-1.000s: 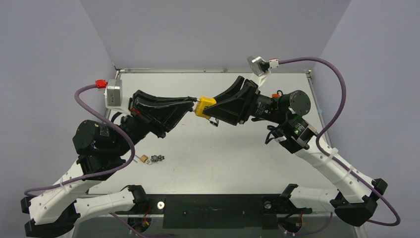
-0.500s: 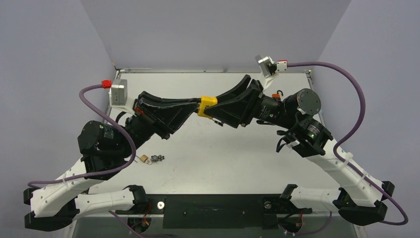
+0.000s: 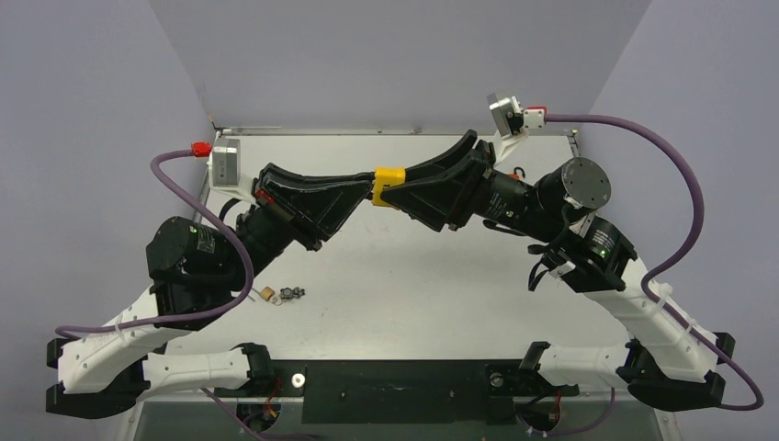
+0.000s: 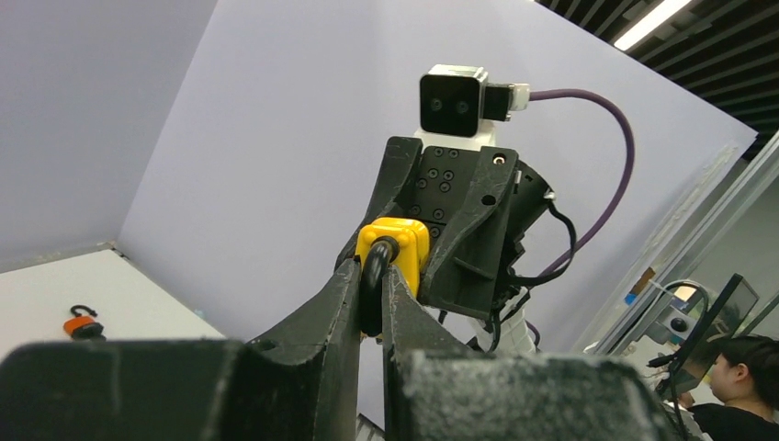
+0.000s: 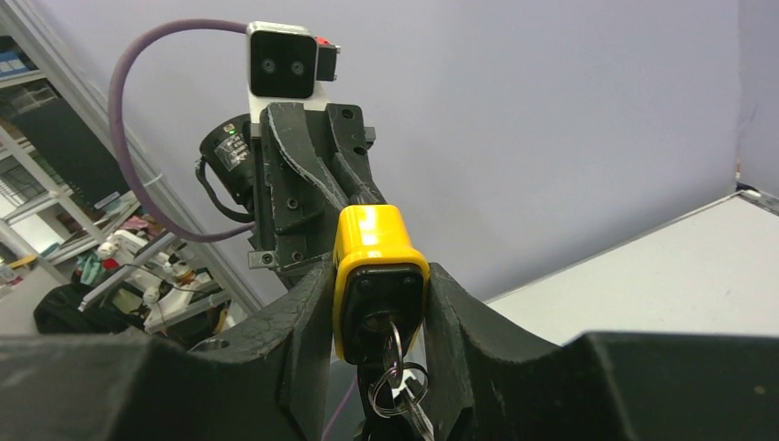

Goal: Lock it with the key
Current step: Lock the lock.

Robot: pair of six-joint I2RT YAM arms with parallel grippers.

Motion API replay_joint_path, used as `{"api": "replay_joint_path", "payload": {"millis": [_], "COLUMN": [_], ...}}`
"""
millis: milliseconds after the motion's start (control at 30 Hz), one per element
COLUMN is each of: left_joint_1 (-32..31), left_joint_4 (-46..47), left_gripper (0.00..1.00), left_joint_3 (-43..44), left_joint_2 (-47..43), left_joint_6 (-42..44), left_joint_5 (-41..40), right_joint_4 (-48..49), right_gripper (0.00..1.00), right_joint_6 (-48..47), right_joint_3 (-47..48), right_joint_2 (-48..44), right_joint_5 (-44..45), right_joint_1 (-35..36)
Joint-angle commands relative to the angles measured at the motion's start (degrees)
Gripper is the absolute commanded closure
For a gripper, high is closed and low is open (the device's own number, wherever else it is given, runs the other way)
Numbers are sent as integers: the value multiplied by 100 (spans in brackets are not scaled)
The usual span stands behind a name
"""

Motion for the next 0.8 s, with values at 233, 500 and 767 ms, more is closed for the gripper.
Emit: {"api": "replay_joint_path", "payload": {"millis": [233,500,767], "left_joint_1": [-537,-779,-876], "left_joint_4": [-2509,-2900,-2815], "left_gripper": [100,100,100], "left_joint_3": [521,961,959], "left_joint_2": [1365,1748,1948], "left_joint_6": [288,498,435], "left_joint_5": [1346,1482,1803], "right_joint_4": [-766,-1247,-1528], "right_gripper": [100,100,100], "right_joint_6": [-829,-1019,-1235], "right_joint_3": [618,1065,1439], "right_joint_2": [959,1429,1660], "right_joint_5": [1278,1351,1375], "right_joint_1": [204,211,195]}}
